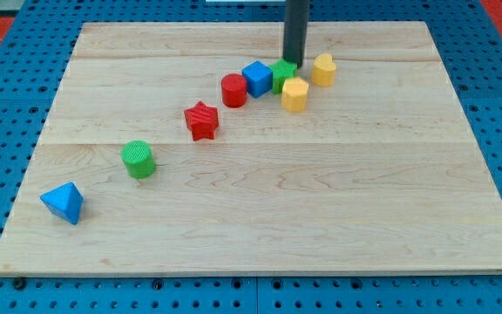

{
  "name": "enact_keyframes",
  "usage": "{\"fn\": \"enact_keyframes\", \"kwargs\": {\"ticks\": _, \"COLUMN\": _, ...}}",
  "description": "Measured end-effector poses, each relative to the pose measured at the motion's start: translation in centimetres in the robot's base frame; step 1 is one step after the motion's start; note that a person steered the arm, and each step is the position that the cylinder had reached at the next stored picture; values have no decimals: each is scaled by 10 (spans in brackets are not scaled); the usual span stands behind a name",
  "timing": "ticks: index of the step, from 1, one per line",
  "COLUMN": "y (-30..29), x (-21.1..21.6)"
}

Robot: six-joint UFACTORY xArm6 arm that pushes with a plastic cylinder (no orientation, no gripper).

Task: Place the yellow blocks to the right bottom corner of the board

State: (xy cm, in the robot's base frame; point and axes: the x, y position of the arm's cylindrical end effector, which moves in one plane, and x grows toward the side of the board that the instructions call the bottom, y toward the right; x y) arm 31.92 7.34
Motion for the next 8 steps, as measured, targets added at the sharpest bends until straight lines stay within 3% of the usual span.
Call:
{"fn": "enact_keyframes", "kwargs": {"ticks": 1, "y": 22, "x": 8}}
{"fn": "enact_keyframes", "kwargs": {"ticks": 2, "y": -35, "x": -22}}
{"fn": "enact_keyframes", "kwargs": {"ticks": 3, "y": 11, "x": -60}}
{"fn": "enact_keyframes", "kwargs": {"ticks": 4, "y": 87, "x": -10}}
{"fn": "enact_keyframes", "kwargs": {"ticks": 5, "y": 100, "x": 44}}
{"fn": "enact_keyframes", "kwargs": {"ticks": 6, "y": 110, "x": -5}}
{"fn": "enact_keyframes", "kwargs": {"ticks": 7, "y": 53, "x": 48}}
{"fn": "enact_keyframes", "kwargs": {"ticks": 8, "y": 73, "x": 106}}
